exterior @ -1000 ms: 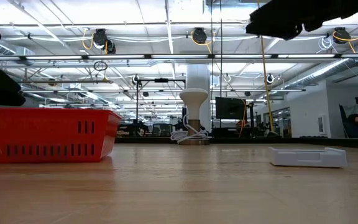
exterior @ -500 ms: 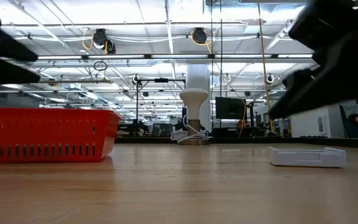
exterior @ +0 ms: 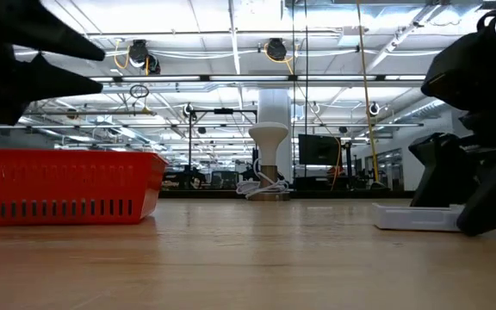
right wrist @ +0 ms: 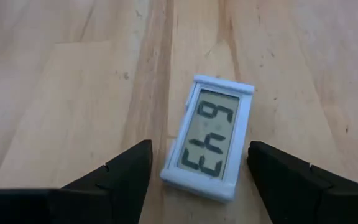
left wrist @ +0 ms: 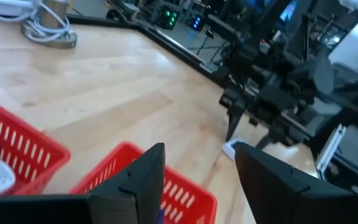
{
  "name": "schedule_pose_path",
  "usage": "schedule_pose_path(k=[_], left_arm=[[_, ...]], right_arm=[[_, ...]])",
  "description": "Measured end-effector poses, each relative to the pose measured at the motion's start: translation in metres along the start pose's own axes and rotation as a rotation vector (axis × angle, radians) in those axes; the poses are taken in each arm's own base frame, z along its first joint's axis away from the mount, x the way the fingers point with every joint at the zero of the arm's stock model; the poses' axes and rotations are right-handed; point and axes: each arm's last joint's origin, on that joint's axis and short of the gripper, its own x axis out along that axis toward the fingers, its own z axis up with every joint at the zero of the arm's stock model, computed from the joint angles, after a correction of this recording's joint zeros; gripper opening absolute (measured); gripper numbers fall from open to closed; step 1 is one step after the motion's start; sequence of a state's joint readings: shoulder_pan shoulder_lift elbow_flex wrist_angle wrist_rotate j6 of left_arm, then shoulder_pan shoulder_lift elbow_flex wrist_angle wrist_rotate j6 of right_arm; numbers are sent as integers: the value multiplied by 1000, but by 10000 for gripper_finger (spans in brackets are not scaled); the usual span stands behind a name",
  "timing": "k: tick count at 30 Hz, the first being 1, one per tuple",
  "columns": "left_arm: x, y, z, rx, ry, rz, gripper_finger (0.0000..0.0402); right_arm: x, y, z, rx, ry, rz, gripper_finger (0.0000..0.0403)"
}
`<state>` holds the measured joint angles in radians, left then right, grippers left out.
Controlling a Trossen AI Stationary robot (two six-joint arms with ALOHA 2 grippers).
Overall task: Pick & Place Office items
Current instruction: Put the white digital timer into the bottom red basket
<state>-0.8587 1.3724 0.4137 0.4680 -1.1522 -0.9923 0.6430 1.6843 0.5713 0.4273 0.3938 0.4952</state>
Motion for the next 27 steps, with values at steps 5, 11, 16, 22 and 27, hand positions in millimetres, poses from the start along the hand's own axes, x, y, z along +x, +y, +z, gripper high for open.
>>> schedule_pose_path(k=[5, 11, 16, 22, 27], left_arm=[[11, -2, 9, -39, -46, 13, 207], [26, 0, 18, -41, -33, -4, 206], [37, 3, 24, -69, -1, -28, 194], [48, 7, 30, -90, 17, -31, 176], [56, 12, 34, -125, 38, -37, 167]], right_arm=[[7, -4, -6, -25, 0, -87, 253], [7, -7, -5, -54, -4, -116, 220], [3, -8, -1, -91, -7, -118, 144], [-6, -13, 5, -157, -4, -141, 144], [-20, -19, 25, -204, -84, -190, 144]])
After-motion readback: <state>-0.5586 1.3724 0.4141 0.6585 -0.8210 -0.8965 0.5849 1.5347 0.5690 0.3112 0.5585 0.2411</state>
